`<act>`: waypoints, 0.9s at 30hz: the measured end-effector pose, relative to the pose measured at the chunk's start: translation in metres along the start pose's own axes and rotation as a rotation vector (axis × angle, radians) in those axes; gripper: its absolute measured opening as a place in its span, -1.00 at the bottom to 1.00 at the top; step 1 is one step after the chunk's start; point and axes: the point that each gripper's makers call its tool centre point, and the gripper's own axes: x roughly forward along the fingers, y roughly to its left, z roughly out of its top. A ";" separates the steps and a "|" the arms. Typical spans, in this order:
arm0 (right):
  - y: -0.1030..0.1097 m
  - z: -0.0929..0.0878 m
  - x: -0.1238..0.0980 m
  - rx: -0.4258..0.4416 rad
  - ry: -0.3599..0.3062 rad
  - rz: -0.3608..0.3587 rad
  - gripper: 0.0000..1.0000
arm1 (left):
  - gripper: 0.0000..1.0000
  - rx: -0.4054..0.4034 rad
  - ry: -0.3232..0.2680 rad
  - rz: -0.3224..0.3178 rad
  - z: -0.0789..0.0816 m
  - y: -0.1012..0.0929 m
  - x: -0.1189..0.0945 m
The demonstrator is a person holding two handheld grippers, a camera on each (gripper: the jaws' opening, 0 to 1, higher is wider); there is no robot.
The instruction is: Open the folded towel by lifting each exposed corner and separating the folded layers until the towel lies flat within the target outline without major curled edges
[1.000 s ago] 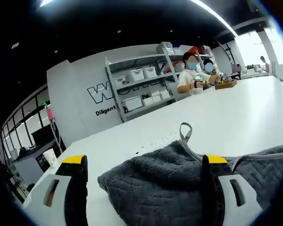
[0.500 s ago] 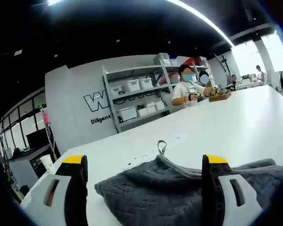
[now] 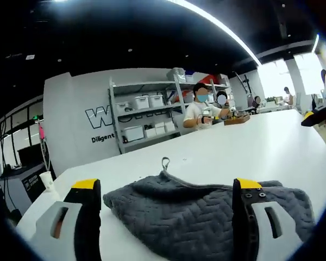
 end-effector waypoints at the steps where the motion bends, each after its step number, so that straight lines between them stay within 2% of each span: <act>1: -0.001 0.001 0.001 0.001 -0.001 -0.002 0.99 | 0.99 -0.008 -0.010 -0.014 0.003 -0.006 -0.008; 7: -0.001 0.001 0.004 0.003 0.001 -0.008 0.99 | 0.99 -0.035 -0.049 -0.060 0.018 -0.025 -0.036; 8: -0.004 0.000 0.005 -0.007 0.010 -0.026 0.99 | 0.99 -0.036 -0.049 -0.066 0.019 -0.029 -0.042; 10: -0.011 -0.003 0.005 -0.039 0.036 -0.070 0.99 | 0.99 -0.039 -0.039 -0.079 0.016 -0.038 -0.055; 17: -0.020 -0.009 0.015 -0.045 0.063 -0.096 0.98 | 0.99 0.001 -0.022 -0.110 0.004 -0.059 -0.087; 19: -0.024 -0.013 0.018 -0.048 0.079 -0.106 0.98 | 0.99 -0.010 -0.023 -0.120 0.003 -0.062 -0.091; 23: -0.029 -0.017 0.026 -0.041 0.098 -0.114 0.95 | 0.99 0.034 0.004 -0.126 -0.005 -0.068 -0.098; 25: -0.033 -0.016 0.032 -0.038 0.095 -0.118 0.89 | 0.99 0.050 0.002 -0.125 -0.006 -0.070 -0.102; 27: -0.035 -0.013 0.036 -0.028 0.078 -0.127 0.83 | 0.99 0.030 -0.014 -0.132 -0.003 -0.072 -0.107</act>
